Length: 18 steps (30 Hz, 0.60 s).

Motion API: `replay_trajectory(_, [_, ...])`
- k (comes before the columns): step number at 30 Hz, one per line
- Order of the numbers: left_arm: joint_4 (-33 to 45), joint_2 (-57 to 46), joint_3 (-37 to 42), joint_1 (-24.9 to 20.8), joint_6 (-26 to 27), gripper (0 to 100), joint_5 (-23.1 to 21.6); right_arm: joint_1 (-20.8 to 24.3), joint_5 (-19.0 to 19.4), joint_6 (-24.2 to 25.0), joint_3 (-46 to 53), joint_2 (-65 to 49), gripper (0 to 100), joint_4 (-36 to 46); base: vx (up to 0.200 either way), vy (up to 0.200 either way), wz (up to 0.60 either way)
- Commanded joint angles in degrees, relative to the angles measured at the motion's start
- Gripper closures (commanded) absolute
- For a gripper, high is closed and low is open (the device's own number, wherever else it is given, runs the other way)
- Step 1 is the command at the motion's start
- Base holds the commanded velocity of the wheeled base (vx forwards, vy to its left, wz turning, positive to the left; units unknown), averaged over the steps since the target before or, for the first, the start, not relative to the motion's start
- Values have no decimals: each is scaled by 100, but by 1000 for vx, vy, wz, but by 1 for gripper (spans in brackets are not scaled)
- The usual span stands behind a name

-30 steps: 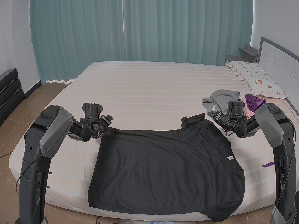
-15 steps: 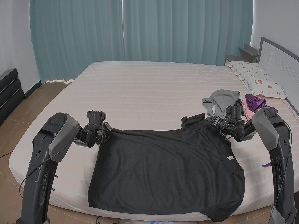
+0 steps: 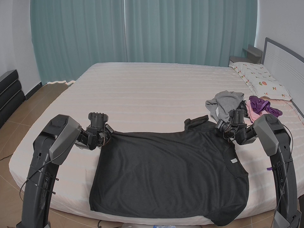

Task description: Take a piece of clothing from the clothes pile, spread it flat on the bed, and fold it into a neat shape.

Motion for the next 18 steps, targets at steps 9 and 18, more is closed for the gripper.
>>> replay_trajectory(9, [5, -125, -584, 53, 19, 100, 476, -401, -212, 90, -636, -65, 100, -110, 0, 0, 0])
replay_trajectory(18, [-13, -72, -769, 79, 2, 100, 484, -261, -423, 108, -996, 146, 100, -470, 0, 0, 0])
